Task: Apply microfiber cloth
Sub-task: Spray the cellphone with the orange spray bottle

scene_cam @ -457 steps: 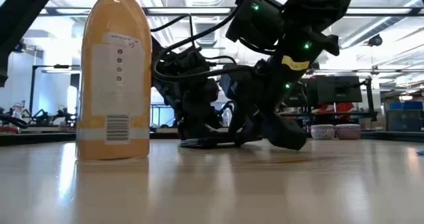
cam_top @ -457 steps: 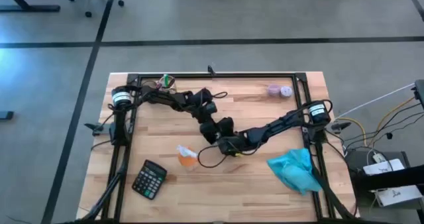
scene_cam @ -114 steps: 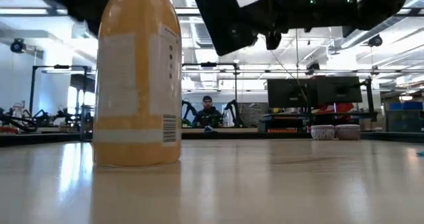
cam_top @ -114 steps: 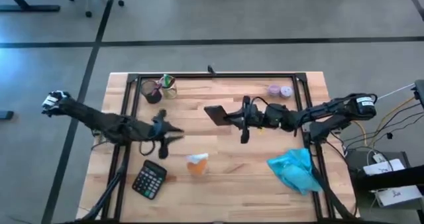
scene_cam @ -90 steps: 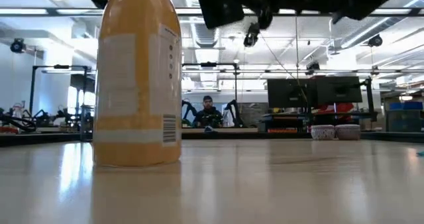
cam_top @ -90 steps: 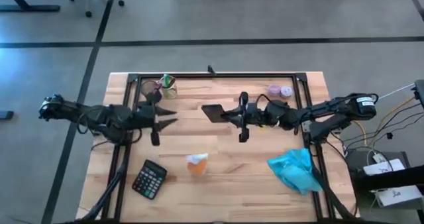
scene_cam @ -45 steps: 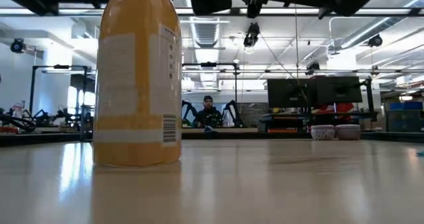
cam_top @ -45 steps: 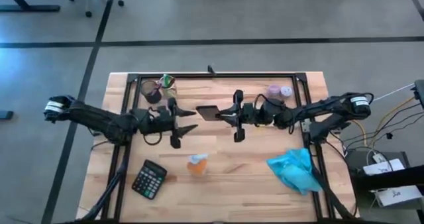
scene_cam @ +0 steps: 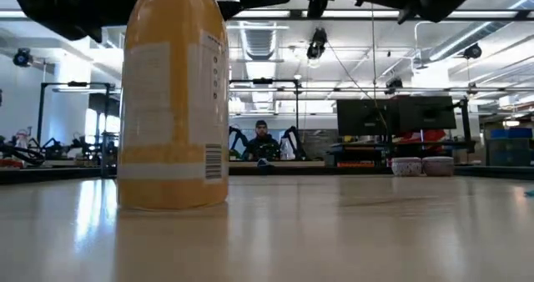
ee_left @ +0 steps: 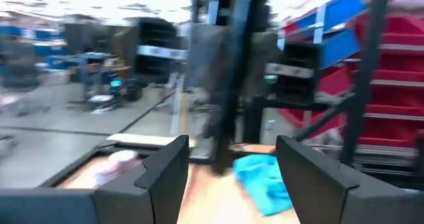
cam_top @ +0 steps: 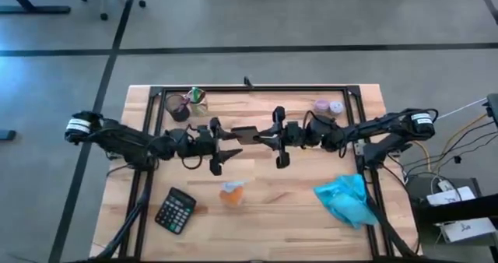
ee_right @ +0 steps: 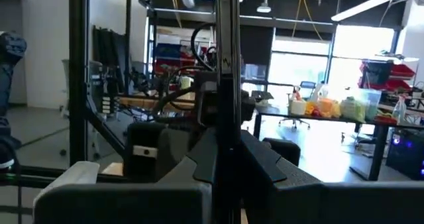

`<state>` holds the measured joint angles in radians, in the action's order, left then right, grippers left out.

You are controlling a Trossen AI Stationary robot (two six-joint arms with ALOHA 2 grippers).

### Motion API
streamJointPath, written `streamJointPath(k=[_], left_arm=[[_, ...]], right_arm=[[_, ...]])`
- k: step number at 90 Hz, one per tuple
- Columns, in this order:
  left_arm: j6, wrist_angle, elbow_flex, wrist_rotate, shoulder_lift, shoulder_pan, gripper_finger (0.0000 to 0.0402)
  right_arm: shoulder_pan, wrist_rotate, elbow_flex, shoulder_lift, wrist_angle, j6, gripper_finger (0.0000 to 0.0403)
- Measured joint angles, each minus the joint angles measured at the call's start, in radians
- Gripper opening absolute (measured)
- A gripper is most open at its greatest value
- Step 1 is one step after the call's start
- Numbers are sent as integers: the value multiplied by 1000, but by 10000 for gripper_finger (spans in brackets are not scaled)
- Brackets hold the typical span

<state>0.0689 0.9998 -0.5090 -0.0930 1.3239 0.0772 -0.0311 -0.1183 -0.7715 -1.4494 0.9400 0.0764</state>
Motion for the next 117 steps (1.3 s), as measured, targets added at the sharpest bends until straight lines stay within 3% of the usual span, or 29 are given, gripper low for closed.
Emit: streamJointPath(k=[30, 58, 83, 117], left_arm=[[-15, 12, -123, 7, 137, -14, 156], [-38, 13, -134, 2, 157, -15, 18], [6, 1, -121, 6, 156, -14, 15], [76, -46, -102, 11, 191, -13, 14]], right_arm=[[0, 2, 0, 0, 1, -14, 18], [0, -5, 0, 0, -5, -42, 18], [-2, 12, -1, 8, -50, -70, 58], [-14, 20, -170, 54, -553, -141, 160]])
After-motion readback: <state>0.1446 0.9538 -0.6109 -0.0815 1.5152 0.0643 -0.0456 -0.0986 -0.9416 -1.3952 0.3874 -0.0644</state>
